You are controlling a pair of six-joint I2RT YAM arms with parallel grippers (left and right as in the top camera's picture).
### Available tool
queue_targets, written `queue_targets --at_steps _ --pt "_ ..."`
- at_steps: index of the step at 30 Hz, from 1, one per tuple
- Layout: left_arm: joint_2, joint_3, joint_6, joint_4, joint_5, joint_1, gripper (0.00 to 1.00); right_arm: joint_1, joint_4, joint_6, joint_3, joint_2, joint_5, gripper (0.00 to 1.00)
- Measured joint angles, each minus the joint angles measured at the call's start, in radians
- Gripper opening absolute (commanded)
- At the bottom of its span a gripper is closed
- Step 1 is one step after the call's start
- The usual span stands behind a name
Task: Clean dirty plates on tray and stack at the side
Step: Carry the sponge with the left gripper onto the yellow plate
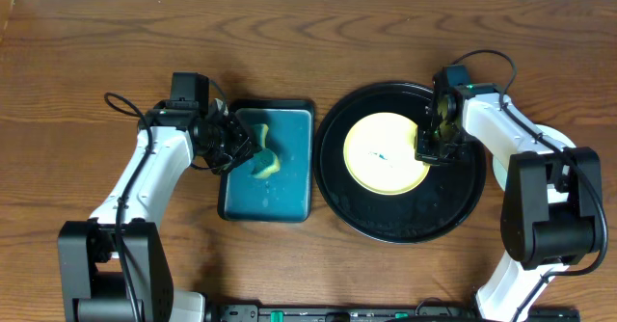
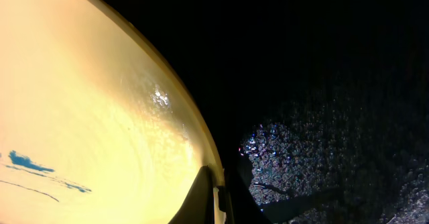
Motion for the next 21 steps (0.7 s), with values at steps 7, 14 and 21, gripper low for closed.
queue_targets --at_steps 7,14,21 --pt "0.000 0.000 -0.003 -0.003 0.026 -0.002 0.07 -0.005 -0.009 -0.010 0.000 0.000 -0.019 0.01" --pt "0.000 0.002 0.072 0.011 0.039 -0.053 0.07 -0.018 -0.030 -0.055 0.005 0.006 -0.050 0.01" --pt "-0.006 0.004 0.140 0.043 0.013 -0.157 0.07 -0.018 -0.068 -0.056 0.026 0.016 -0.056 0.01"
